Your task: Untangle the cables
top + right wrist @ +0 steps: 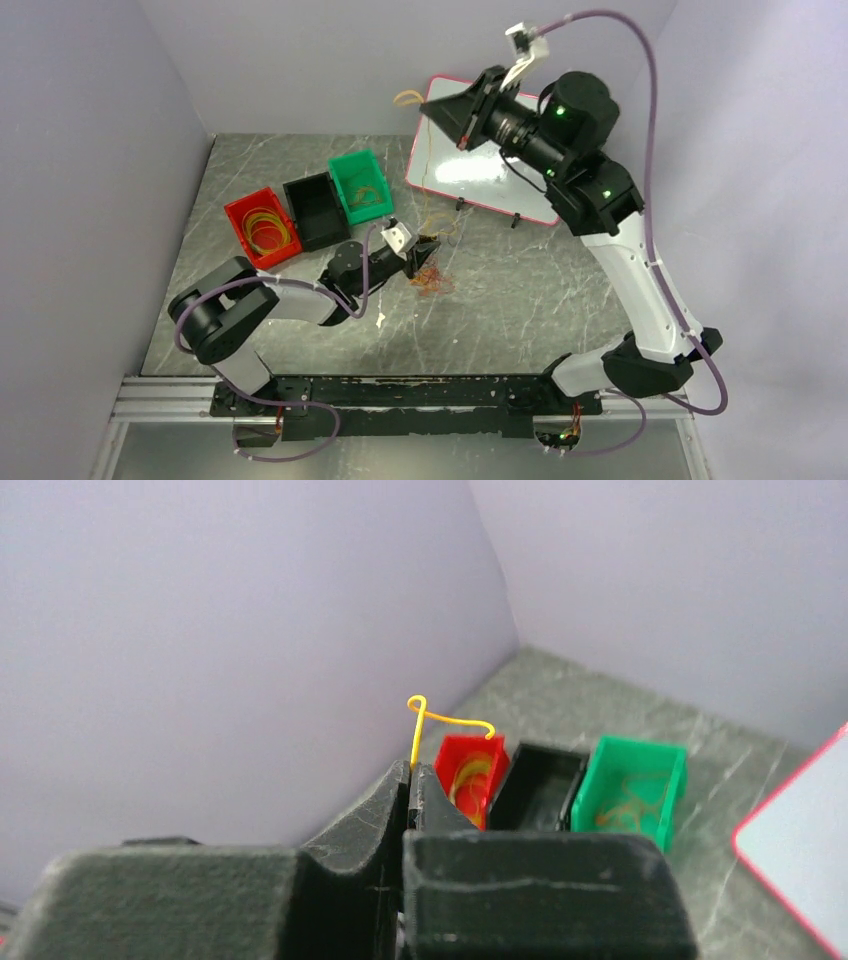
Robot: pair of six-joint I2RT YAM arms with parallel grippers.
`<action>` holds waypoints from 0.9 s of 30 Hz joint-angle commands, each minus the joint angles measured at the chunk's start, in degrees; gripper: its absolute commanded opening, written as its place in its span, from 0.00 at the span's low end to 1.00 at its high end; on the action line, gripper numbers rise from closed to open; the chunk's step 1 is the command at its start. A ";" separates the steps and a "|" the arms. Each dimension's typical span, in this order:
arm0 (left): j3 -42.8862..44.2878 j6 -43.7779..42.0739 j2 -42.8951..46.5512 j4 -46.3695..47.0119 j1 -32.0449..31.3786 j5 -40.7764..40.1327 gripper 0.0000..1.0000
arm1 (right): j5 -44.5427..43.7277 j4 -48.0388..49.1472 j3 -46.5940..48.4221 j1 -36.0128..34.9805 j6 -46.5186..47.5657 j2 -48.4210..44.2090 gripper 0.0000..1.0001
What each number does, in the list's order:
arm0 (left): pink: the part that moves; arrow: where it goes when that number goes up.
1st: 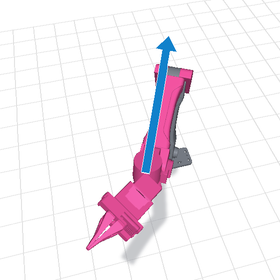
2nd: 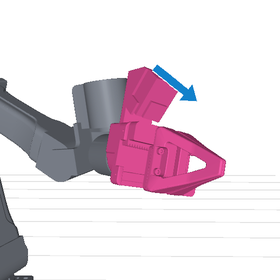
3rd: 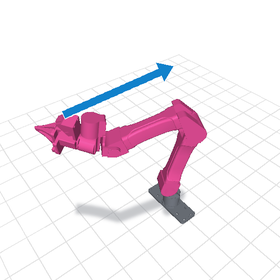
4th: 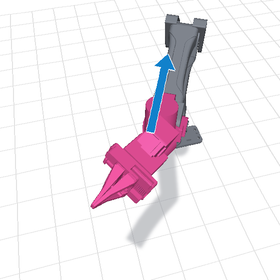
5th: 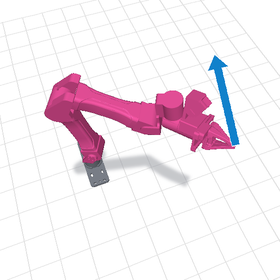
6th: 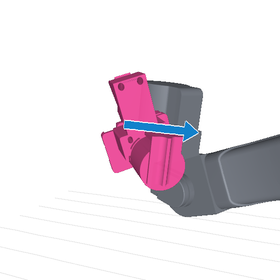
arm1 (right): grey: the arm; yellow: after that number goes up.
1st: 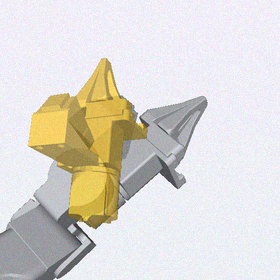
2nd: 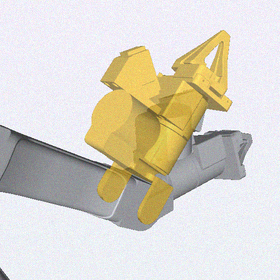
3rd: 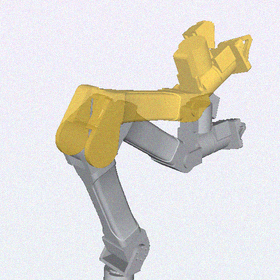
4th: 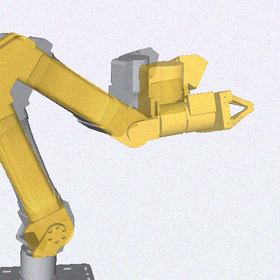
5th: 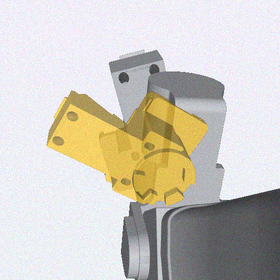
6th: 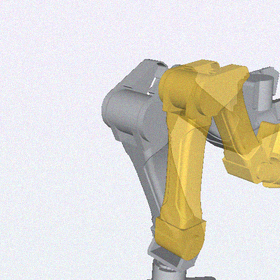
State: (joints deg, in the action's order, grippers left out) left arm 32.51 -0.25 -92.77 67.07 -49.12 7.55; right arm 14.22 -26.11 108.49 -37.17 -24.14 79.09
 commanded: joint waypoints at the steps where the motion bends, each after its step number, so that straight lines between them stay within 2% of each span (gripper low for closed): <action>1: -0.36 3.22 -2.47 5.23 -1.18 4.09 0.18 | -1.53 -0.82 9.69 -0.10 2.47 3.38 0.00; 8: -3.37 5.29 -3.97 6.85 -2.59 4.35 0.16 | -5.04 -0.77 18.28 -0.15 4.11 5.83 0.00; 15: -7.05 7.97 -6.79 10.07 -3.49 2.11 0.12 | -12.06 5.41 16.26 -0.11 4.31 2.68 0.00; 27: -8.61 11.14 -15.41 14.95 -5.21 0.62 0.11 | -18.36 9.32 23.81 -0.13 7.53 2.91 0.00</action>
State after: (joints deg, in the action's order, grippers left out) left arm 24.58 9.28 -105.82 80.34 -53.28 8.88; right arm -0.10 -24.91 129.10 -37.26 -18.50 83.70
